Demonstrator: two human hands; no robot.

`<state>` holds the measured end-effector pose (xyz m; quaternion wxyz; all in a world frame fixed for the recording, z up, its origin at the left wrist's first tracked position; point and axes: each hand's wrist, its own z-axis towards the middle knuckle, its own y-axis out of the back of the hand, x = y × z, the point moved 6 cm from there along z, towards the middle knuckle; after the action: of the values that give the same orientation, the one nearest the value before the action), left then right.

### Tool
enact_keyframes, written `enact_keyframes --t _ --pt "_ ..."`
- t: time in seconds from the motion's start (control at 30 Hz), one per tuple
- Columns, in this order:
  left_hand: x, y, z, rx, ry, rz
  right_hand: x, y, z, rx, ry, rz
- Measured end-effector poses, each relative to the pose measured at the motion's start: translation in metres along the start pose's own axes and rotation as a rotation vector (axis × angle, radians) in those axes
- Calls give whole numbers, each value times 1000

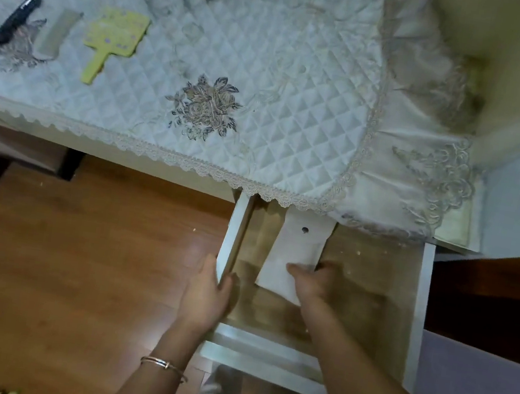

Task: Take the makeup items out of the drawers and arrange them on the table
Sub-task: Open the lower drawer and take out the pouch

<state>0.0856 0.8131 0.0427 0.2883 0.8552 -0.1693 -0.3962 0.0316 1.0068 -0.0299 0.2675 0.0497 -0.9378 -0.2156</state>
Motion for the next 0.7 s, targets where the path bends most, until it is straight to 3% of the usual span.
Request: enact_keyframes --t 0.1,0.27,0.7 --pt "0 1 0 -39 -8 -16 3 -2 -8 143 -27 63" --pt "0 2 1 -23 -6 -21 7 24 -32 238 15 70" --pt "-9 22 -16 13 -112 -146 39 95 -117 600 286 -122"
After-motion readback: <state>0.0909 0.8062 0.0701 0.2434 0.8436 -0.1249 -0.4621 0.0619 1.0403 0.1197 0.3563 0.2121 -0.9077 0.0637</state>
